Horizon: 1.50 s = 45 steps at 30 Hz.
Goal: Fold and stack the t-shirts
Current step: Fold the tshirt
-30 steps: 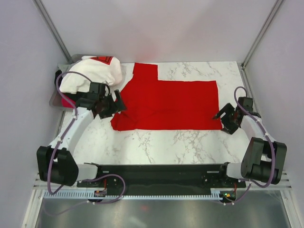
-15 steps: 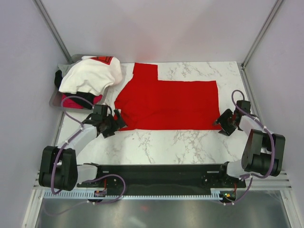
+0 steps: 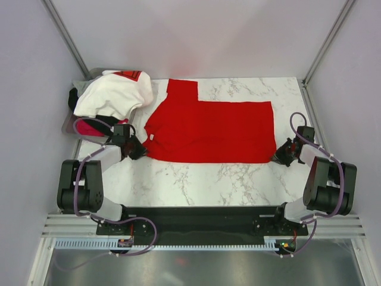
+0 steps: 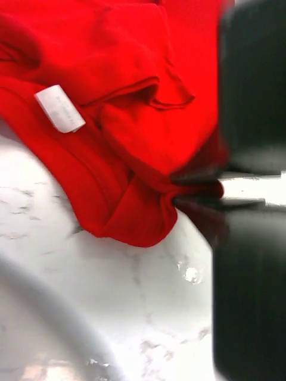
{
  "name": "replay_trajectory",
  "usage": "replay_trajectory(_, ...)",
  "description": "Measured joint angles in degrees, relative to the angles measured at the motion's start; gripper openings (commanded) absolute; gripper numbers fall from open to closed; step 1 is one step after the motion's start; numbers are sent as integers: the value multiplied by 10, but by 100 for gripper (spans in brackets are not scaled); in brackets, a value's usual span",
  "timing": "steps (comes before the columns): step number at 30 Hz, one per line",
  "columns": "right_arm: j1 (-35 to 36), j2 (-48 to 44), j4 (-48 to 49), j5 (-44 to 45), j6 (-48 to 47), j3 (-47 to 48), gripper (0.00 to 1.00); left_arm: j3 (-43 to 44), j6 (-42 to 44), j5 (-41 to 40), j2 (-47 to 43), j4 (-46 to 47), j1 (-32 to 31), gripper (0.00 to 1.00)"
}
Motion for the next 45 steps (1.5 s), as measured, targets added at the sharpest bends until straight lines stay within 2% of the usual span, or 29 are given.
replay_trajectory(1,0,0,0,-2,0,1,0,14,2,6,14,-5,8,2)
replay_trajectory(4,0,5,-17,-11,2,17,0,58,3,26,27,-30,16,2)
replay_trajectory(8,0,10,-68,-36,7,101,0,165,2,40,20,-108,15,2)
replay_trajectory(11,0,-21,-90,-38,12,169,0,244,3,36,-19,-163,18,2)
replay_trajectory(13,0,-67,-95,-38,15,186,0,260,3,37,-73,-185,30,2)
replay_trajectory(16,0,-125,-101,-43,16,172,0,238,3,40,-150,-206,56,2)
replay_trajectory(19,-1,-160,-105,-44,15,102,0,167,3,43,-214,-219,71,2)
replay_trajectory(23,-16,-173,-137,-39,15,-2,0,52,0,51,-249,-245,71,2)
replay_trajectory(28,-47,-223,-163,-38,18,-70,0,-53,-25,64,-303,-282,73,2)
replay_trajectory(34,-67,-309,-181,-41,47,-122,0,-61,-61,70,-393,-305,73,3)
replay_trajectory(39,-75,-362,-212,-41,66,-127,4,-61,-73,70,-432,-345,73,3)
replay_trajectory(42,-88,-389,-236,-42,68,-132,8,-61,-74,64,-462,-384,72,6)
replay_trajectory(43,-94,-399,-243,-42,68,-135,15,-60,-75,60,-477,-402,73,7)
replay_trajectory(44,-99,-408,-254,-42,69,-139,23,-60,-75,54,-495,-419,73,16)
replay_trajectory(45,-105,-418,-265,-42,71,-142,45,-59,-75,50,-513,-432,73,23)
